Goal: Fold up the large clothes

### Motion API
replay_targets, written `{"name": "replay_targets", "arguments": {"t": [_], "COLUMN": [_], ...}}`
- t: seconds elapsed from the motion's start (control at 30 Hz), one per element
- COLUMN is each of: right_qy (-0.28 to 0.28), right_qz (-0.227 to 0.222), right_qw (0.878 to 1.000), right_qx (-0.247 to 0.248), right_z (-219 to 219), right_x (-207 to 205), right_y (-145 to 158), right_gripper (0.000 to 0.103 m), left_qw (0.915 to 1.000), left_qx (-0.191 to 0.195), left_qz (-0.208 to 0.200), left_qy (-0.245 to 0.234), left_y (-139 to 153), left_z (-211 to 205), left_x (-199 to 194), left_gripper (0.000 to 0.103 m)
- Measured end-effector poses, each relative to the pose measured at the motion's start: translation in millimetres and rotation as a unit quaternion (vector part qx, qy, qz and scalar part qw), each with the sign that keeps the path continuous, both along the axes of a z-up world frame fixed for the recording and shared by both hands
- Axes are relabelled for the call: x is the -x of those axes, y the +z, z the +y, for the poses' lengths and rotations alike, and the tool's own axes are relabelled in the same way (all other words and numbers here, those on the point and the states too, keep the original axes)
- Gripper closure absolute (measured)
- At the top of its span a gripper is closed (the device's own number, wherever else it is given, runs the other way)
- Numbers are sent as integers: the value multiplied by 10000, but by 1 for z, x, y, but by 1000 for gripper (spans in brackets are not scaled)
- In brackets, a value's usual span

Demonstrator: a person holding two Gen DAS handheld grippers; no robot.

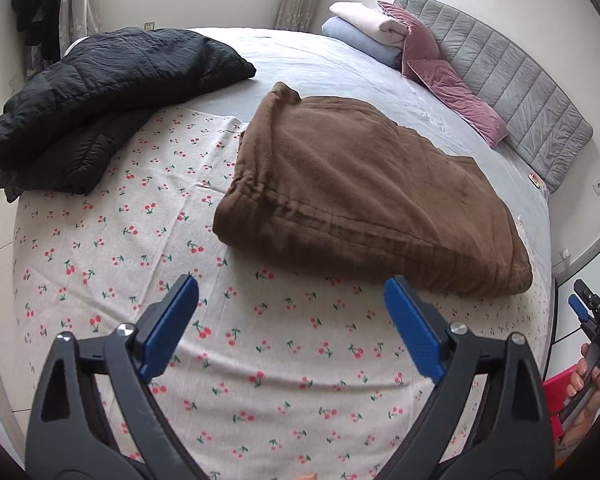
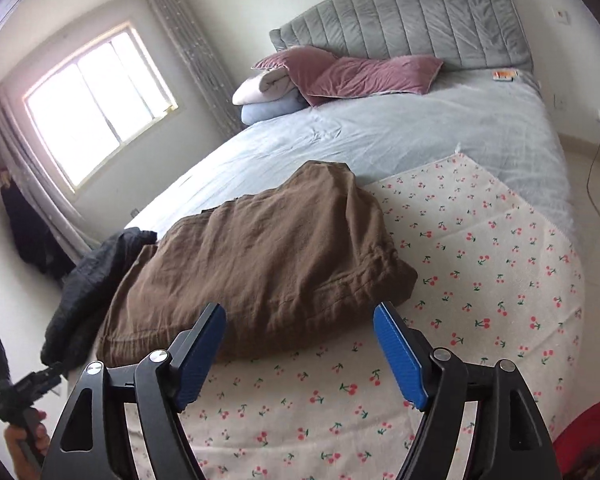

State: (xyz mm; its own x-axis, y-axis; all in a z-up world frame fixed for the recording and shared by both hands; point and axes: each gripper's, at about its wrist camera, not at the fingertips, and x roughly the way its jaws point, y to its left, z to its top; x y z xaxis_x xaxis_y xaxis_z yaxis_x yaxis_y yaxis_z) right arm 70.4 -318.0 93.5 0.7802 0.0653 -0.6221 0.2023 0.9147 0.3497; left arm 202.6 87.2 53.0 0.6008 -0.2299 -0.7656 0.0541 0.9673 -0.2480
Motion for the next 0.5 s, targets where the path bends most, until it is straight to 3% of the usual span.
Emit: {"name": "replay_targets", "arguments": {"t": [0.23,0.37,0.5], "right_qy": [145,216,253], "right_qz": [183,380,546], "right_qw": [9987,9963,9925], "right_qx": [450,738,1067], "right_z": [60,89,115], "right_x": [27,27,19], "right_y": [14,5,-16], "right_gripper": [14,13,12], "left_qw": [9978,9949,9944], "left_qx": [-627,-958,-954], "left_qz": [94,90,137], "left_qy": [-172,-296,-434], "left_y": [6,-1,-15], "left_z": [-32,-52,-71], "left_x": [42,53,59], "left_gripper": [2,1,1]}}
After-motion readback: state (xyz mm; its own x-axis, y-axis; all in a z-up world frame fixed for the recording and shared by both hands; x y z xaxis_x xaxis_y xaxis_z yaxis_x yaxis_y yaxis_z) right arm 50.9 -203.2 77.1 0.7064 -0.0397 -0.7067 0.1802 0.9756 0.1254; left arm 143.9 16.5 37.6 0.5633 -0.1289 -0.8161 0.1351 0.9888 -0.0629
